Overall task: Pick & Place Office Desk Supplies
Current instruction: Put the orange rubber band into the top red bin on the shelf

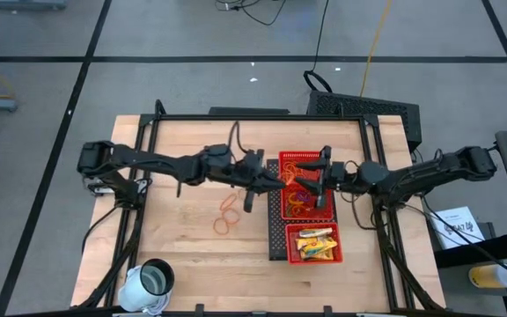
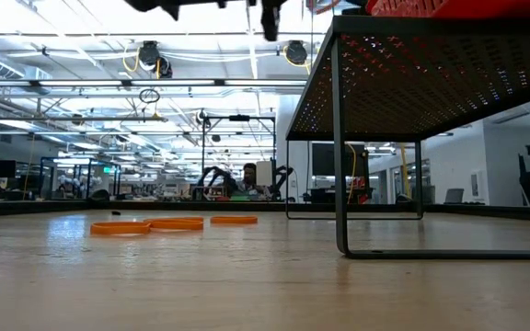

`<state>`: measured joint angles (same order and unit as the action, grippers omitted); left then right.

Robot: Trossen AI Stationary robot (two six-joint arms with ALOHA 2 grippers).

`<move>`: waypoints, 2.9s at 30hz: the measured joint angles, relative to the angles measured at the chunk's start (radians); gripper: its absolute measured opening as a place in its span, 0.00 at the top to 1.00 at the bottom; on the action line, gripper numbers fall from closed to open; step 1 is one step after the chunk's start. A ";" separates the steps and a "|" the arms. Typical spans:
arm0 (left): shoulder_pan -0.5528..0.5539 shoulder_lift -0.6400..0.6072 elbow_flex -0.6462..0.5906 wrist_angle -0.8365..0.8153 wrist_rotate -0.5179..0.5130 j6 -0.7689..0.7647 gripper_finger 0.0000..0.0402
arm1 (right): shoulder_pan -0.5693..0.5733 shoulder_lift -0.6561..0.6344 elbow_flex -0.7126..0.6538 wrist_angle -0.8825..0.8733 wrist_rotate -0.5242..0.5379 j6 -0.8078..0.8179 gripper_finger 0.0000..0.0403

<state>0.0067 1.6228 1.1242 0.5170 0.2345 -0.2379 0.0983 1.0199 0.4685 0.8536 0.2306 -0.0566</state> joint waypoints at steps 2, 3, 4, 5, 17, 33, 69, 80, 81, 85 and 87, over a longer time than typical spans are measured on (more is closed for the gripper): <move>0.000 0.020 0.046 -0.047 0.025 0.023 0.99 | 0.000 0.036 0.018 0.000 0.000 0.000 0.58; 0.000 0.026 0.064 -0.077 0.026 0.032 0.99 | 0.000 0.050 0.024 0.002 0.000 0.000 0.58; -0.001 0.031 0.081 -0.097 0.027 0.039 0.99 | 0.000 0.061 0.027 0.002 0.000 0.000 0.58; -0.001 0.035 0.093 -0.114 0.027 0.046 0.98 | 0.000 0.070 0.030 0.002 -0.001 -0.003 0.58; 0.000 0.038 0.102 -0.154 0.027 0.054 0.99 | 0.000 0.092 0.032 0.064 -0.053 -0.068 0.59; 0.001 0.038 0.102 -0.147 0.023 0.086 0.94 | -0.001 0.092 0.032 0.053 -0.052 -0.121 0.98; 0.098 -0.228 -0.078 -0.461 -0.352 0.095 0.62 | -0.086 -0.218 0.032 -0.559 0.088 0.038 0.99; 0.111 -0.228 -0.102 -0.475 -0.348 0.026 0.62 | -0.086 -0.223 0.032 -0.681 0.135 0.173 0.71; 0.111 -0.228 -0.102 -0.473 -0.348 0.026 0.62 | -0.086 -0.226 0.032 -0.692 0.135 0.191 0.66; 0.111 -0.228 -0.102 -0.462 -0.349 0.030 0.62 | -0.086 -0.253 0.032 -0.700 0.132 0.229 0.49; 0.111 -0.228 -0.102 -0.462 -0.348 0.030 0.62 | -0.086 -0.273 0.048 -0.733 0.127 0.243 0.43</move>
<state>0.1177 1.3949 1.0222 0.0555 -0.1139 -0.2077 0.0124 0.7473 0.5160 0.1207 0.3576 0.1859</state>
